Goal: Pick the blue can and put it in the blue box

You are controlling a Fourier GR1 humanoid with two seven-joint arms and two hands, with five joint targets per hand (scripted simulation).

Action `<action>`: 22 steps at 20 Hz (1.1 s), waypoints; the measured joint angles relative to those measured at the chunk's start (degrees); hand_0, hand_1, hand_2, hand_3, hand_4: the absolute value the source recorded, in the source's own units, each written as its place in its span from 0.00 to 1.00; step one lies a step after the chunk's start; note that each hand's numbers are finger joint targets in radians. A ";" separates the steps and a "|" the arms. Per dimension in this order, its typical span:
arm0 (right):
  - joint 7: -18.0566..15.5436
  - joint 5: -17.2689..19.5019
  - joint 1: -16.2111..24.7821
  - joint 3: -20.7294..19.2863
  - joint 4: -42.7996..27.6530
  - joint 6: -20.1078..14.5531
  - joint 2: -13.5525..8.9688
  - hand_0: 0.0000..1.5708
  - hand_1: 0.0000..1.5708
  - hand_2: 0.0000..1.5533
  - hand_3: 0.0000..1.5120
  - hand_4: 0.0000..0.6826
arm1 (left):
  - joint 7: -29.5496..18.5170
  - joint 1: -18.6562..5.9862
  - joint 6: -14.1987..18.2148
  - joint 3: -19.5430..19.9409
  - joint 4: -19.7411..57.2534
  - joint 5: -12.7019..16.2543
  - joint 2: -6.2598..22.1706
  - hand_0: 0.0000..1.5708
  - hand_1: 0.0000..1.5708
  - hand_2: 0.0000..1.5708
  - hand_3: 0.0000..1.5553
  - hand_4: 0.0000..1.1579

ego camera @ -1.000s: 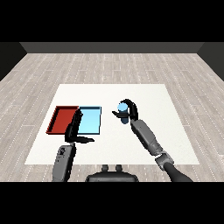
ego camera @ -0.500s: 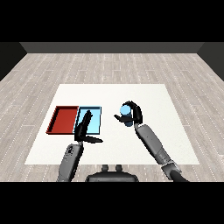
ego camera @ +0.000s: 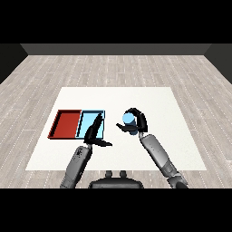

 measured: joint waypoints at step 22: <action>2.59 9.81 1.87 -3.32 -4.36 7.05 8.65 0.94 0.94 0.94 0.92 0.89 | -1.65 -7.23 9.43 -8.58 11.01 8.04 -0.06 0.00 0.00 0.00 0.00 0.00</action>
